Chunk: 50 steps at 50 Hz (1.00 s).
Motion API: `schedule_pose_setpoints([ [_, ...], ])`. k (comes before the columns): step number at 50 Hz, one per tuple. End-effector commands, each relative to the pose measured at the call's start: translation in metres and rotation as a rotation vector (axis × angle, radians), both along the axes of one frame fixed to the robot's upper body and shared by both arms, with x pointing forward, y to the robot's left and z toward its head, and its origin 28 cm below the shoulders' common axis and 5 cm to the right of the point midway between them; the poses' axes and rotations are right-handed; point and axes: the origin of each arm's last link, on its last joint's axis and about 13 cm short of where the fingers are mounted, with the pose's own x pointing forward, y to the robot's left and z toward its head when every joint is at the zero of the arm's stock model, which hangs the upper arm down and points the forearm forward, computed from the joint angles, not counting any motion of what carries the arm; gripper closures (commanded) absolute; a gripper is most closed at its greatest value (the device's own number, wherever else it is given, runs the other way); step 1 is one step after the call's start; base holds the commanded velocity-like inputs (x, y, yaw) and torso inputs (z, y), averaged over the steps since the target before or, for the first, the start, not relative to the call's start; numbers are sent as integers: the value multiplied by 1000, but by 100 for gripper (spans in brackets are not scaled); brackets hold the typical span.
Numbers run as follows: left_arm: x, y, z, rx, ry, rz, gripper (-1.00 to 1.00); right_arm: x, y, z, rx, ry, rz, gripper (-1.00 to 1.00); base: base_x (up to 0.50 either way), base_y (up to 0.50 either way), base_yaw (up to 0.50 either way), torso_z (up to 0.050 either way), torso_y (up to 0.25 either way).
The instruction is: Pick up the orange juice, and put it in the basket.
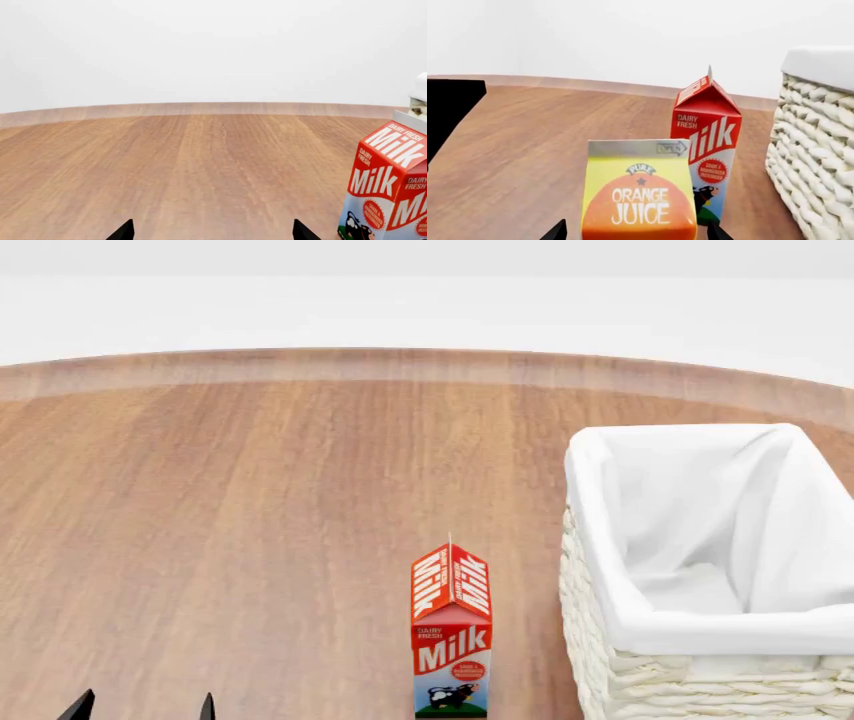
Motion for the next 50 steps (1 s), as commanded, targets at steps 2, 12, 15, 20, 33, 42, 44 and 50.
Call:
schedule_pose_setpoints([
  [2, 0, 0, 0, 0, 0, 0, -100, 2, 1, -2, 1, 4, 0, -100, 0, 0, 0, 0, 0],
  [12, 0, 0, 0, 0, 0, 0, -100, 4, 2, -3, 3, 7, 0, -100, 0, 0, 0, 0, 0],
  [15, 0, 0, 0, 0, 0, 0, -100, 5, 2, -4, 5, 9, -1, -100, 0, 0, 0, 0, 0],
  [20, 0, 0, 0, 0, 0, 0, -100, 6, 3, -5, 1, 11, -1, -100, 0, 0, 0, 0, 0],
  [33, 0, 0, 0, 0, 0, 0, -100, 9, 5, -4, 0, 12, 3, -100, 0, 0, 0, 0, 0],
  [42, 0, 0, 0, 0, 0, 0, -100, 10, 5, -4, -4, 3, -2, 100, 0, 0, 0, 0, 0],
  [44, 0, 0, 0, 0, 0, 0, -100, 10, 5, -4, -4, 2, -2, 100, 0, 0, 0, 0, 0],
  [50, 0, 0, 0, 0, 0, 0, -100, 7, 5, -1, -1, -2, 3, 100, 0, 0, 0, 0, 0],
])
